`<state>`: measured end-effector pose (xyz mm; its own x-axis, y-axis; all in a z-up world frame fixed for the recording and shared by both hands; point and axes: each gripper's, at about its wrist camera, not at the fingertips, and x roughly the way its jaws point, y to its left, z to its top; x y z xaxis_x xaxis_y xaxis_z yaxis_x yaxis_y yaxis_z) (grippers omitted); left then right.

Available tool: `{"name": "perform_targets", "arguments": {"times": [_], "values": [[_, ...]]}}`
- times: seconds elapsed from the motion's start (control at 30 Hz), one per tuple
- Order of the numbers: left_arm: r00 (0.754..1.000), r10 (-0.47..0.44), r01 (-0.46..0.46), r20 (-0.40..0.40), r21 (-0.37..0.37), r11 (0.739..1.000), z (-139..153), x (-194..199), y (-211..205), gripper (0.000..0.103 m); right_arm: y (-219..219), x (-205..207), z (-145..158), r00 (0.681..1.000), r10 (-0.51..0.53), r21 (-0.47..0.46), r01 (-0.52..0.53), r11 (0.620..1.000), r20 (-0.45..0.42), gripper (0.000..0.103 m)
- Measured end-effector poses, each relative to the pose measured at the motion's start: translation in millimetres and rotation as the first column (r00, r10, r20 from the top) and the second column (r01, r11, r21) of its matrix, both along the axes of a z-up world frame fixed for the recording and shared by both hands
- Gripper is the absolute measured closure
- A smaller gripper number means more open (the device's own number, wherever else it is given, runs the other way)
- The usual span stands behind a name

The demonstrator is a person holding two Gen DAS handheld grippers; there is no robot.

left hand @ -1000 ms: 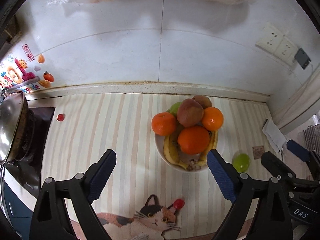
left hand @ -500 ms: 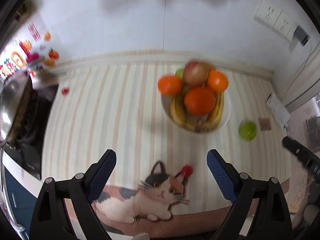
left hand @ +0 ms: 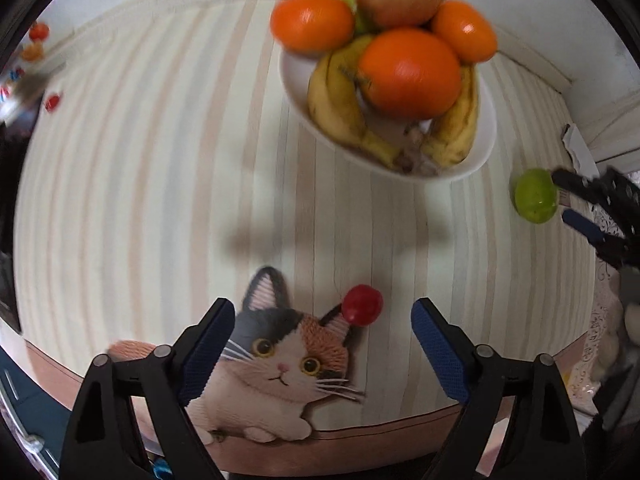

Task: Organize fruits
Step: 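Grasp the red cherry tomato with the left tool while the right tool grasps the green fruit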

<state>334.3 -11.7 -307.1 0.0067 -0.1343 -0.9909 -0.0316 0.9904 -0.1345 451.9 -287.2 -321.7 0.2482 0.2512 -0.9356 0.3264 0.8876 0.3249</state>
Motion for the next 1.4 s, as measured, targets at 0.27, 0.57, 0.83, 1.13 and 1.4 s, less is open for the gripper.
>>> {"name": "perform_targets", "arguments": {"times": [0.27,0.57,0.83,1.13,1.4], "values": [[0.999,-0.006,0.006,-0.035,-0.009,1.000,-15,-2,-4,0.014,23,24,-15,0.991,0.129,-0.173,-0.135,0.976,-0.045,0.046],[0.990,-0.117,0.119,-0.078,0.029,0.992,-48,6,-42,0.050,27,28,-17,0.978,0.191,-0.159,-0.203,0.966,-0.087,0.046],[0.987,-0.151,0.154,-0.063,0.049,0.987,-51,11,-59,0.078,23,35,-23,0.976,0.184,-0.115,-0.197,0.974,-0.118,0.045],[0.995,-0.092,0.093,-0.041,0.025,0.995,-36,17,-35,0.078,31,33,-28,0.966,0.219,-0.077,-0.231,0.970,-0.139,0.045],[0.998,-0.032,0.029,-0.060,-0.051,0.998,-26,9,7,0.078,90,-24,-14,0.916,0.381,0.029,-0.381,0.924,-0.126,0.045]]}}
